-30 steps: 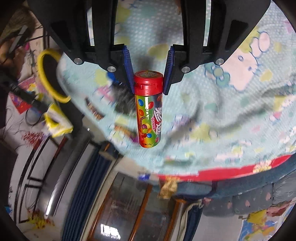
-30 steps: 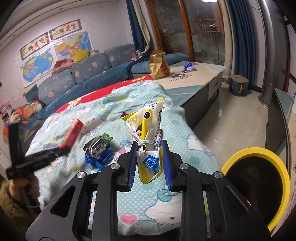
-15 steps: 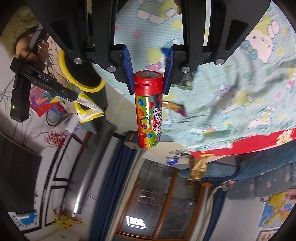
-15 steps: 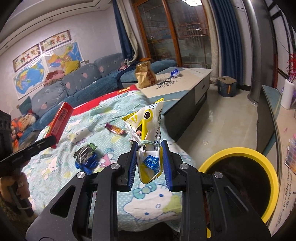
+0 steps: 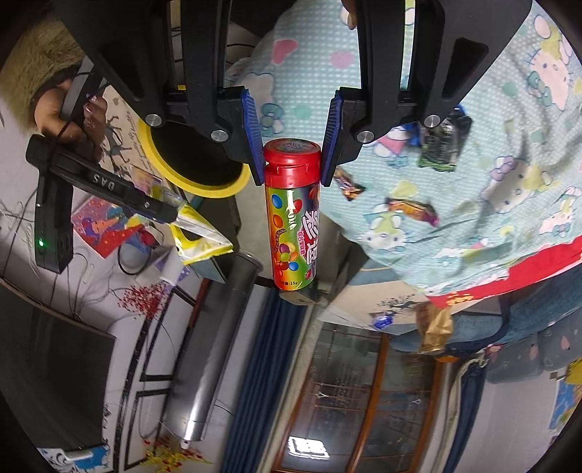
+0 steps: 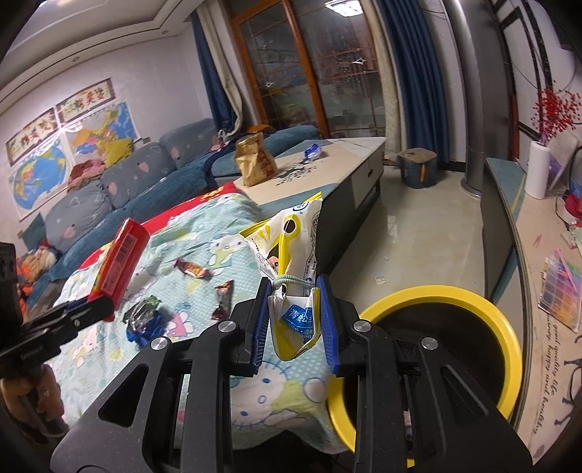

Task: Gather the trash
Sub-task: 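Carry the candy tube and snack bag over the yellow bin and open both tools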

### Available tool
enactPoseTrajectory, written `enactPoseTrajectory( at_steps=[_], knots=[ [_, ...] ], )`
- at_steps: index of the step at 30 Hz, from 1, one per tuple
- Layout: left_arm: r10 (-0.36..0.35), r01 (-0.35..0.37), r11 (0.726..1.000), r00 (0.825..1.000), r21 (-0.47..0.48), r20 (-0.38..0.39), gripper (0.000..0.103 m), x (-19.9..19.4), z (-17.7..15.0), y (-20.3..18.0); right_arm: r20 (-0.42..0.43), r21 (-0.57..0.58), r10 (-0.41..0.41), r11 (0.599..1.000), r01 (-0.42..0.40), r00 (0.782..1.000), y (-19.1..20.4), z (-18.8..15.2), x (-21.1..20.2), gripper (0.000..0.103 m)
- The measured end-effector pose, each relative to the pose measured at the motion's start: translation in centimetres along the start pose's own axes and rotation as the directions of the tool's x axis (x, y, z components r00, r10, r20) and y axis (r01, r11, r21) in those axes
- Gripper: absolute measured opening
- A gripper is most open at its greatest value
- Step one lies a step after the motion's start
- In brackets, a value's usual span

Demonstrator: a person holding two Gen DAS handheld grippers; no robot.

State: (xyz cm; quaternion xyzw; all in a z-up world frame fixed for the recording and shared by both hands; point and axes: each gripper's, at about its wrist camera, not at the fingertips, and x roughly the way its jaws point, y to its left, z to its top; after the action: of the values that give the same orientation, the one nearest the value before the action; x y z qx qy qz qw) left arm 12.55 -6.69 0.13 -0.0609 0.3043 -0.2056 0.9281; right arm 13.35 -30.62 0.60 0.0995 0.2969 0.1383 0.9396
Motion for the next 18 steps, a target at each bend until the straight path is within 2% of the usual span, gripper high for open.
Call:
enactPoseTrajectory(
  at_steps=[18],
  knots=[
    [-0.104, 0.113, 0.986, 0.992, 0.122, -0.075, 0.029, 3.6, -1.3, -6.7, 0.008, 0.120, -0.124, 0.985, 0.122, 0.992, -6.8, -0.8, -1.5, 0.020]
  ],
)
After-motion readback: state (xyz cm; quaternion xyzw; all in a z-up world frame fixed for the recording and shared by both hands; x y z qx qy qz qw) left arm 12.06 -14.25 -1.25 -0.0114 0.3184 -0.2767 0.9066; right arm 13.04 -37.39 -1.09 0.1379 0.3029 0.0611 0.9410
